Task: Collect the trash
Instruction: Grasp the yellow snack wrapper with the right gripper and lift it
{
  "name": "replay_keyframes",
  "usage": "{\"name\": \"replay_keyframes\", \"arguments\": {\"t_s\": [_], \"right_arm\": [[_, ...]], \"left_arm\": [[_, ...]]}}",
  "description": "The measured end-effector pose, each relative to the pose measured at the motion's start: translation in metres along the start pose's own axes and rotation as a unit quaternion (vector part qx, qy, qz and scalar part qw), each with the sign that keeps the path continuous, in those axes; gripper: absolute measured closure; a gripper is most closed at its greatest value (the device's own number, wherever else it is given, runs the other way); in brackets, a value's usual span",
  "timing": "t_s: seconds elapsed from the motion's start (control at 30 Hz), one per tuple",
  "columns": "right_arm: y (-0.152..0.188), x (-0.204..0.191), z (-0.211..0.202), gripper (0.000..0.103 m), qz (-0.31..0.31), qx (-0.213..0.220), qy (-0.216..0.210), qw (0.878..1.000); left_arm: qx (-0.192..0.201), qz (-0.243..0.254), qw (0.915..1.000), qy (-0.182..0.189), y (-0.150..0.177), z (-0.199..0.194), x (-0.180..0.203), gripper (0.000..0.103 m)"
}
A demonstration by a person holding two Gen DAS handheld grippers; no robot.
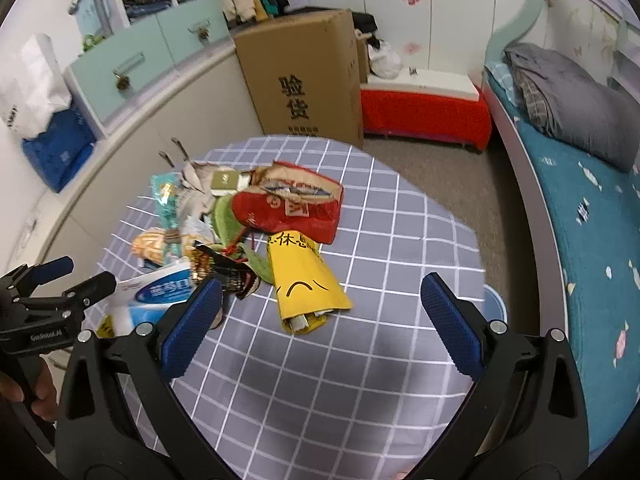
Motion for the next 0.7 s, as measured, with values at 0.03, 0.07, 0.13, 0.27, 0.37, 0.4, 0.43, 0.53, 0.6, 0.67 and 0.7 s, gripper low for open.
{"name": "replay_keyframes", "arguments": {"t_s": [0.03, 0.07, 0.13, 0.27, 0.37, 0.4, 0.43, 0.53, 0.6, 0.67, 0.7], "right_arm": [[0.003, -0.003, 0.006, 0.006, 0.001, -0.003, 0.003, 1.000], [0.006, -0.004, 0.013, 0.006, 0.003, -0.009, 0.004, 1.000], [0.014, -0.006, 0.027, 0.006, 0.008, -0.019, 0.009, 1.000], [0.021, -0.010, 0.050, 0.006, 0.013, -0.026, 0.015, 0.999], [0.027, -0.012, 0.070, 0.006, 0.017, -0.038, 0.016, 0.999], [0.028, -0.012, 0.075, 0.006, 0.016, -0.040, 0.017, 0.999], [0.029, -0.013, 0.081, 0.006, 0.012, -0.042, 0.020, 0.999], [0.035, -0.014, 0.100, 0.006, 0.007, -0.071, 0.026, 0.997], [0.040, -0.015, 0.107, 0.011, 0.011, -0.088, 0.019, 0.996], [0.042, -0.016, 0.106, 0.043, 0.012, -0.095, 0.014, 0.995], [0.042, -0.018, 0.104, 0.053, 0.014, -0.100, 0.007, 0.995]], "left_arm": [[-0.005, 0.005, 1.0000, 0.006, 0.002, 0.008, -0.002, 0.004], [-0.011, 0.012, 0.9997, 0.016, 0.005, 0.016, -0.003, 0.004], [-0.016, 0.025, 0.9991, 0.030, 0.008, 0.026, -0.003, 0.005], [-0.022, 0.053, 0.9965, 0.061, 0.014, 0.042, 0.005, 0.026], [-0.039, 0.062, 0.9940, 0.082, 0.020, 0.050, 0.010, 0.054], [-0.040, 0.061, 0.9932, 0.090, 0.021, 0.051, 0.011, 0.058], [-0.037, 0.061, 0.9929, 0.096, 0.020, 0.050, 0.011, 0.062], [-0.029, 0.053, 0.9913, 0.117, 0.018, 0.043, 0.015, 0.079], [-0.025, 0.041, 0.9921, 0.116, 0.016, 0.037, 0.011, 0.079], [-0.025, 0.020, 0.9918, 0.124, 0.014, 0.031, 0.008, 0.080], [-0.024, 0.013, 0.9917, 0.125, 0.013, 0.028, 0.007, 0.080]]}}
Point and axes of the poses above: each gripper's, at about its wrist camera, not at the fingertips, and z roughly the way its jaws point, x to its right, y to its underside, the point moved 8 cm from there along z, roughly the way its jaws point, and after that the axes turned 13 degrees about x, right-handed, at the moved point
